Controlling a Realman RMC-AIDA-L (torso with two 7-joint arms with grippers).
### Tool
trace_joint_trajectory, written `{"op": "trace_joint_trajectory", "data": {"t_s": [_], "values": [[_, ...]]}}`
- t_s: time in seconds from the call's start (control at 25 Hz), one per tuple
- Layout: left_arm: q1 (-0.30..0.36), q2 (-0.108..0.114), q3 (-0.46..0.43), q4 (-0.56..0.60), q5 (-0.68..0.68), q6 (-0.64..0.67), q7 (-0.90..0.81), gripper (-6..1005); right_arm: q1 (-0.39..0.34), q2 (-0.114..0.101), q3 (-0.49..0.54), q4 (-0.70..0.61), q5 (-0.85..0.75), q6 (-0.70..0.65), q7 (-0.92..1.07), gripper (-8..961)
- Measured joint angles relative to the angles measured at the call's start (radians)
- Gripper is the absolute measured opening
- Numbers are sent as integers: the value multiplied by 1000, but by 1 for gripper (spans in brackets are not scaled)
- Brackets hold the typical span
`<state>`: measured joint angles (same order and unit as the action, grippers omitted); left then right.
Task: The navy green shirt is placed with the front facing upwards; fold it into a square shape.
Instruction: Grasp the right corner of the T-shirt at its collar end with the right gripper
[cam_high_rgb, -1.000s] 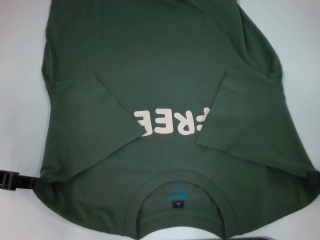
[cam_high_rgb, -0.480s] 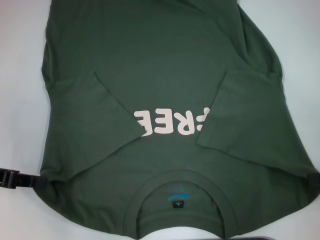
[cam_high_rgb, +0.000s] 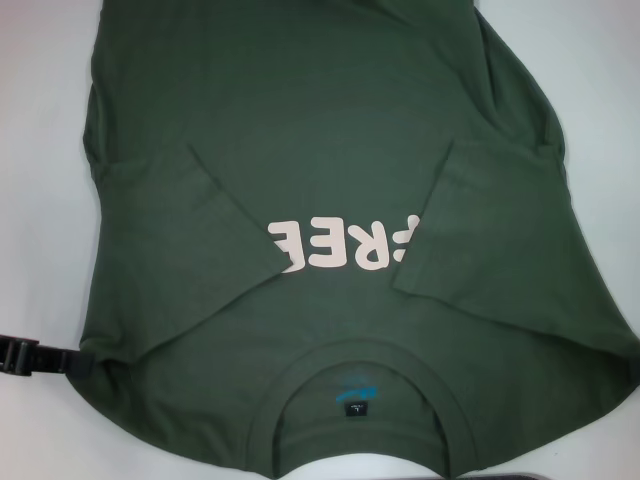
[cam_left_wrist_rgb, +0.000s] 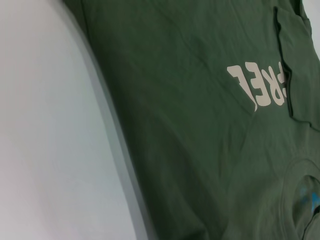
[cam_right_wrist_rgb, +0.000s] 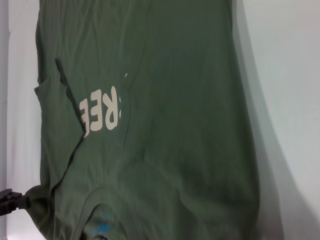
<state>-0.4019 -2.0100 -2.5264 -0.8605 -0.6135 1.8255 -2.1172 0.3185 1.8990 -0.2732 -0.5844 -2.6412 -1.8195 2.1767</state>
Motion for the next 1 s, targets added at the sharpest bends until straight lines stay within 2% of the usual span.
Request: {"op": "trace_joint_trajectory", "data": {"t_s": [0.12,0.32,0.56,1.0], "values": [[0,1,0,0,0,0,0,26,-1,0,0,0,0,0,0,256],[-1,1,-1,0,0,-2,0,26,-6,-2,5,-8,0,2,-1,43],[-2,1,-2,0,0,3,-3,26,-24,-7,20,-9,7,-2,-45,44],[5,14,5,0,7,54,-20,26,-60,-12,90,-11,10,-37,-121,44]]}}
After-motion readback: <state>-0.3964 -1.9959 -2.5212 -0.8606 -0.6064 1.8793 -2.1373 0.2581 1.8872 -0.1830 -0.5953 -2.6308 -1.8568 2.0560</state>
